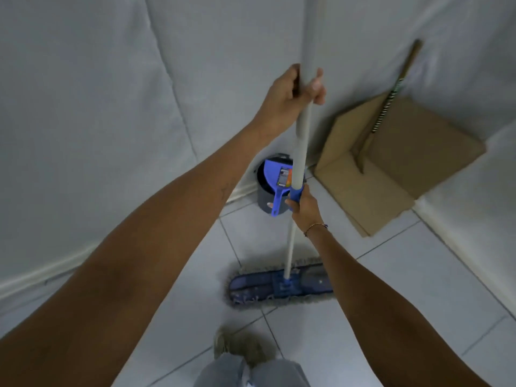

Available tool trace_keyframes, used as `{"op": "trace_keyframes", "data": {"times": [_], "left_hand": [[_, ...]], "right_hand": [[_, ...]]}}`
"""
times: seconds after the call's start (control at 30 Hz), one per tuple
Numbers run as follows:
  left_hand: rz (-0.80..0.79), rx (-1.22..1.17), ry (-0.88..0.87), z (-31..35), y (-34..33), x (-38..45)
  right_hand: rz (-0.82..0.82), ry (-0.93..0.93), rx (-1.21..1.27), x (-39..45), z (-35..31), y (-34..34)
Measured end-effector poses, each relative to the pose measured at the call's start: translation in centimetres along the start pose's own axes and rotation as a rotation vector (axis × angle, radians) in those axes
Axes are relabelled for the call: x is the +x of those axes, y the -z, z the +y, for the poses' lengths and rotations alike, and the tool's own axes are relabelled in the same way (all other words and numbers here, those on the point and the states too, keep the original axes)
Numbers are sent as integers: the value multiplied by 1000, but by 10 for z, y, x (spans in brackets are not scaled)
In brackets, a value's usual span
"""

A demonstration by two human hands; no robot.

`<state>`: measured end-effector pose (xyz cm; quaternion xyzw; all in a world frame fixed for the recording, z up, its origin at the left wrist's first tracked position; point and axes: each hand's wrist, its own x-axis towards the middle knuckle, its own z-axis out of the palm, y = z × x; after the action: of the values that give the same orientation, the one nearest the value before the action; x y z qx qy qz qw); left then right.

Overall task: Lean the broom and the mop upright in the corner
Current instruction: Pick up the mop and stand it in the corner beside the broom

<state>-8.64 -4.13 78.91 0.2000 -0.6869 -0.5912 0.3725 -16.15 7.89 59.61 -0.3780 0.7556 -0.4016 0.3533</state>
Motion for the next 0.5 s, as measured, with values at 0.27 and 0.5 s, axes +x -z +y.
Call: {"op": "trace_keyframes", "data": {"times": [0.27,0.5], "left_hand": [[-327,168,-65,49,-62,21],[-371,117,-111,66,-94,55]], "right_hand": [[250,-30,178,-23,-27,33],[365,-17,128,-6,-23,74]]}}
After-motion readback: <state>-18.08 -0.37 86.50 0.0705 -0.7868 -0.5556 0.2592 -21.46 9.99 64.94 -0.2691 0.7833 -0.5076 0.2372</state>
